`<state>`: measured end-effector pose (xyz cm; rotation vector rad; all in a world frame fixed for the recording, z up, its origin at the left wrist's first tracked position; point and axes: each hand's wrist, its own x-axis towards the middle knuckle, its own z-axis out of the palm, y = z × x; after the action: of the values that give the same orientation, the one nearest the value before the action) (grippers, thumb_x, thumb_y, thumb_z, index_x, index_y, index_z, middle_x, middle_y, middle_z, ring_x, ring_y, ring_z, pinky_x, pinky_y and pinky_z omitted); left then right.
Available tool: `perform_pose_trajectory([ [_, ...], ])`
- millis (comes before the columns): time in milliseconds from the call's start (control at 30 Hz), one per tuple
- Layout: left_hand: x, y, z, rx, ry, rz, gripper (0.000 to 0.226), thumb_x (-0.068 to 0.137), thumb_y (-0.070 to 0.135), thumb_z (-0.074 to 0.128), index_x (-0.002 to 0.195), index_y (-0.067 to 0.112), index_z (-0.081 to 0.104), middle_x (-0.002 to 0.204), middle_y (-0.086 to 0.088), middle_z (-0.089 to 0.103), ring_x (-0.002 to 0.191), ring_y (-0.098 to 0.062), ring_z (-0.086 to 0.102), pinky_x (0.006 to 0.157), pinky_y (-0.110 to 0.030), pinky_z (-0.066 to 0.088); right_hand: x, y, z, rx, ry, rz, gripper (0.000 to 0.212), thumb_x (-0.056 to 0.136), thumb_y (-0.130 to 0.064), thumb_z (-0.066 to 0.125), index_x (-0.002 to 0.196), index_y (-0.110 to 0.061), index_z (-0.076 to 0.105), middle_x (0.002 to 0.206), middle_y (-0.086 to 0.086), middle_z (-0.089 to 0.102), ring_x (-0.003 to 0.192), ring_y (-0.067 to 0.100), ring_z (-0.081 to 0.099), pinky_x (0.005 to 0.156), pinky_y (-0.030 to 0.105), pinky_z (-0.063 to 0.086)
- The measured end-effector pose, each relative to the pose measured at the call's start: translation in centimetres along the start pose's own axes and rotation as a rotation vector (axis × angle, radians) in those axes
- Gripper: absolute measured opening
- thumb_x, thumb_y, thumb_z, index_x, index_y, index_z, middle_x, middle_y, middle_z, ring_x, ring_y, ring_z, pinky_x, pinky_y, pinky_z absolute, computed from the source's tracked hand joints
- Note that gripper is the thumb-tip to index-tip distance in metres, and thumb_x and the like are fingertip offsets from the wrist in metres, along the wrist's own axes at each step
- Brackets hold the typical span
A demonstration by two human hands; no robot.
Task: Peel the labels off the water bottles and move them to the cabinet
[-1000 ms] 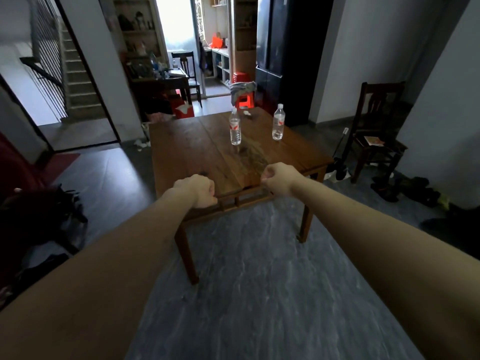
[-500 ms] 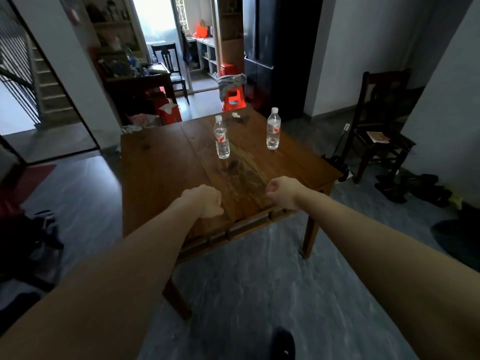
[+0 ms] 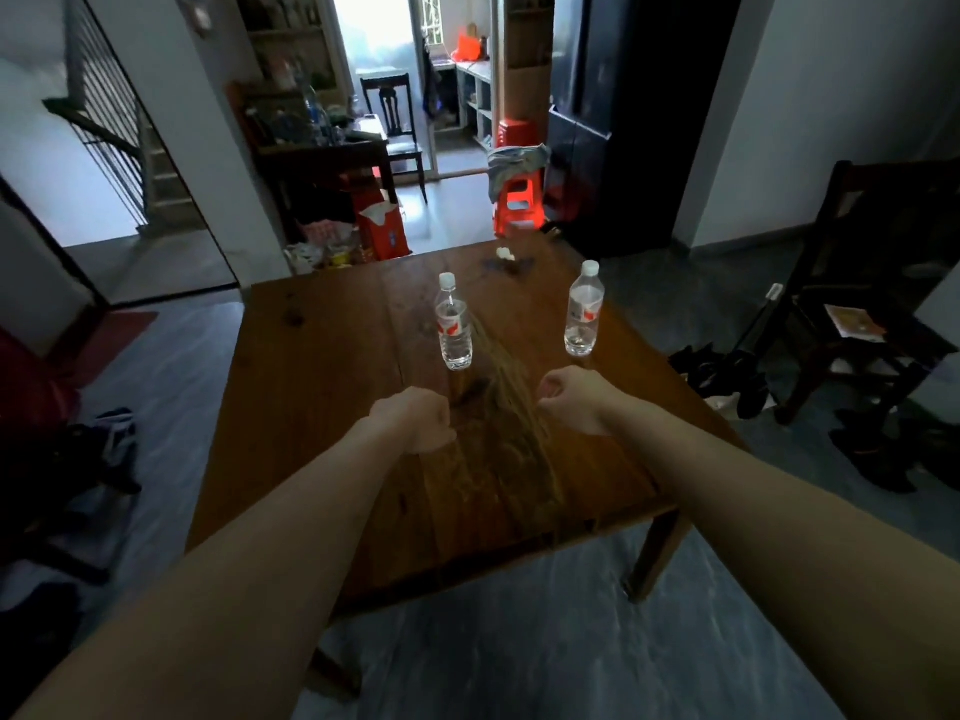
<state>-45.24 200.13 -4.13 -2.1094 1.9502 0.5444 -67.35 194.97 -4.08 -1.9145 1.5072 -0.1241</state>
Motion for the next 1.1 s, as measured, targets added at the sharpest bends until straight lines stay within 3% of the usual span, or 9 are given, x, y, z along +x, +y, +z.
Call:
perform_pose_trajectory([
  [233, 7.7, -2.8, -0.3, -0.001, -0.061, -0.095, 0.023, 0.098, 0.036, 0.057, 0.117, 0.025, 0.065, 0.106, 0.004, 0.061, 0.098, -0.016, 0.060, 0.080, -0.034, 0.052, 9.1, -0.1, -1.9, 0.003, -0.036, -0.030, 0.042, 0.098, -0.025, 0.058, 0.137, -0.010, 0.054, 0.133, 0.011, 0.060, 0.117, 0.027, 0.061, 0.101, 0.043, 0.053],
  [533, 19.7, -7.0, -4.3, -0.081, -0.028, -0.119, 0.027, 0.097, 0.039, 0.059, 0.121, 0.027, 0.063, 0.111, 0.004, 0.058, 0.103, -0.018, 0.059, 0.092, -0.039, 0.054, 21.7, -3.3, -4.5, -0.174, -0.076, -0.059, 0.034, 0.098, -0.027, 0.058, 0.131, -0.019, 0.057, 0.127, 0.006, 0.061, 0.108, 0.019, 0.061, 0.088, 0.032, 0.055],
  [767, 26.5, -8.9, -4.1, -0.102, -0.069, -0.078, 0.030, 0.097, 0.042, 0.060, 0.122, 0.026, 0.062, 0.109, 0.007, 0.058, 0.099, -0.014, 0.058, 0.086, -0.035, 0.052, 27.9, -4.9, -3.7, -0.225, -0.117, -0.048, 0.033, 0.099, -0.027, 0.057, 0.130, -0.016, 0.058, 0.126, 0.006, 0.062, 0.111, 0.020, 0.061, 0.092, 0.033, 0.054],
  [1000, 30.1, -10.8, -2.3, -0.237, -0.110, -0.134, 0.053, 0.086, 0.063, 0.066, 0.123, 0.025, 0.058, 0.113, 0.004, 0.059, 0.101, -0.014, 0.059, 0.092, -0.039, 0.055, 31.7, -5.0, -2.1, -0.173, -0.211, -0.037, 0.031, 0.099, -0.023, 0.057, 0.129, -0.015, 0.057, 0.129, 0.007, 0.060, 0.111, 0.019, 0.061, 0.094, 0.034, 0.055],
  [1100, 30.8, -10.8, -1.7, -0.388, -0.026, -0.178, 0.075, 0.077, 0.071, 0.070, 0.131, 0.022, 0.052, 0.126, 0.000, 0.061, 0.105, -0.015, 0.060, 0.090, -0.038, 0.055, 33.2, -4.7, -1.7, -0.148, -0.236, -0.043, 0.029, 0.099, -0.021, 0.057, 0.127, -0.015, 0.058, 0.128, 0.006, 0.060, 0.103, 0.015, 0.059, 0.083, 0.027, 0.053],
])
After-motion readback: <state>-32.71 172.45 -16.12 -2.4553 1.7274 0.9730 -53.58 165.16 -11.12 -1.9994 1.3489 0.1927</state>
